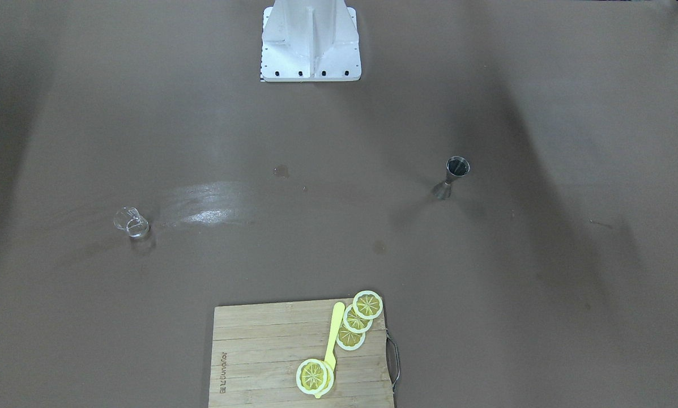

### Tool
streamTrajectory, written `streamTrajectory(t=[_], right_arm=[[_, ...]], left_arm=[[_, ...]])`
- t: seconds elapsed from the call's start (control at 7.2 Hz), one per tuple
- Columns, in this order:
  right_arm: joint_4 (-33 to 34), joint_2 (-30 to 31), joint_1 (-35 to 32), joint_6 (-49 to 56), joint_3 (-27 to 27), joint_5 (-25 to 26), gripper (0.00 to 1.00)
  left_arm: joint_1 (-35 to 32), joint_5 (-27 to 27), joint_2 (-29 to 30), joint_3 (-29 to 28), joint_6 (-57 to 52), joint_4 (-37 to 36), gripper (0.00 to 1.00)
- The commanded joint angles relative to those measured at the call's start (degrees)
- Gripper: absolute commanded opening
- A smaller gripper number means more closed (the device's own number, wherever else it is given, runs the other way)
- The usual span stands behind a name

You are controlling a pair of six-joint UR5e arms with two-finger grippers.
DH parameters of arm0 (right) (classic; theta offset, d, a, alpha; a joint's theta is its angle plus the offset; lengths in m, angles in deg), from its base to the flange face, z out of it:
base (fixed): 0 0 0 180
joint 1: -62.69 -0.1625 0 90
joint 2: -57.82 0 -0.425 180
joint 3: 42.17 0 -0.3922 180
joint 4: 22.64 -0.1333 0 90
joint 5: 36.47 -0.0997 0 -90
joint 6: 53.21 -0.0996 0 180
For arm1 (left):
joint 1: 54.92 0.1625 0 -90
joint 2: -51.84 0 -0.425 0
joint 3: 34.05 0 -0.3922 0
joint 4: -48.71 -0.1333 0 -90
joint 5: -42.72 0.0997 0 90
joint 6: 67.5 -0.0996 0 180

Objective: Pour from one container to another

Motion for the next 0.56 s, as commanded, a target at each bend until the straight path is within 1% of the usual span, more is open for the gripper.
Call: streamTrajectory(t=[0.0,0.14,0.28,0.42], right_arm=[[0.0,0.0,0.0,0.1,0.0,-0.1,1.0],[0.0,0.0,0.0,0.0,0.1,-0.3,1.0],[0.0,-0.1,0.0,0.0,0.1,-0.3,1.0],[0.0,0.0,0.0,0.0,0.0,-0.3,1.0]], left_arm=[[-0.2,4.4,-1.1,3.0,-11.3,-8.4,0.99],[0.1,4.9,0.4,6.5,-15.9,-19.5,0.99],[-0.6,8.0,3.8,8.6,-22.9,-31.1,0.99],[-2.1,12.0,6.0,10.6,-29.4,-38.8,0.99]])
